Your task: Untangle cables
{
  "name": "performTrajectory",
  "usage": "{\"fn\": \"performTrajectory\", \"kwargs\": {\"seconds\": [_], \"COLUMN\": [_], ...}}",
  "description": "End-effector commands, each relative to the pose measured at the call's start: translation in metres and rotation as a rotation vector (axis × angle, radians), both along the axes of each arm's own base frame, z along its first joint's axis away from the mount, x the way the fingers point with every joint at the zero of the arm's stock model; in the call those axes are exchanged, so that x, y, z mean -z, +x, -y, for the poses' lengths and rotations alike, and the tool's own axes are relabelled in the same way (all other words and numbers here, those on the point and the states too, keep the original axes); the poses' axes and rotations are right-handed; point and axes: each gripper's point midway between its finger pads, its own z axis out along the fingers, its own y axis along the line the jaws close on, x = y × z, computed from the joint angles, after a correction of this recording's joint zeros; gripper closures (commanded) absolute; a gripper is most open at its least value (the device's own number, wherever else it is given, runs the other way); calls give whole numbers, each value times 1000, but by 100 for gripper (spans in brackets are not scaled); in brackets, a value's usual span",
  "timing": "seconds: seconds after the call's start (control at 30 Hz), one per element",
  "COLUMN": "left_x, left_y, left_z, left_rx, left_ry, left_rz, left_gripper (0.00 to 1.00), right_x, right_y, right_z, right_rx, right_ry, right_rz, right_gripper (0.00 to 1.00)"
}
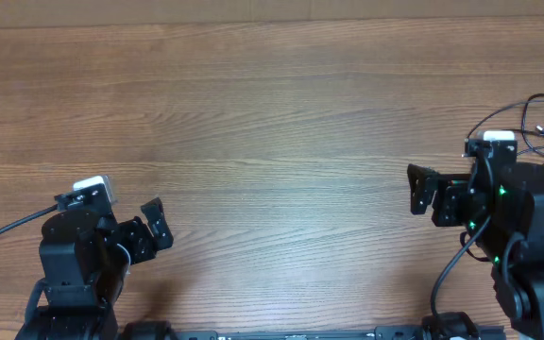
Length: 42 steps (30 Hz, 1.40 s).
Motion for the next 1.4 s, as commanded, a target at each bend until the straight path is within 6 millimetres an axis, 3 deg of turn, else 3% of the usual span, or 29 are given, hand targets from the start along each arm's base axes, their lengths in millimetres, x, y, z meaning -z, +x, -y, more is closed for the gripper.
{"fn": "performTrajectory", "kwargs": {"seconds": [0.0, 0.27, 0.6, 1.03, 1.13, 1.37], "left_x": [5, 5, 5, 5, 5, 5], "left_y": [0, 0, 0, 0, 0, 0], "left_z": [0, 0, 0, 0, 0, 0], "left_rx": [7, 7, 7, 7, 7, 7], "left_ry": [10, 10, 10, 10, 11, 10], "left_rz": [-13, -13, -13, -13, -13, -13], "left_gripper": [0, 0, 0, 0, 0, 0], "right_x": [-13, -13, 11, 73, 111, 113], "right_y": [-5, -12, -16, -1, 2, 2], "right_z": [7, 0, -6, 9, 9, 9], "right_rx": [22, -15, -52, -4, -5, -7], "right_ry": [-22, 45, 105, 2, -8, -4], "right_rz": [103, 476, 930, 799, 643, 633], "right_gripper": [0, 0, 0, 0, 0, 0]}}
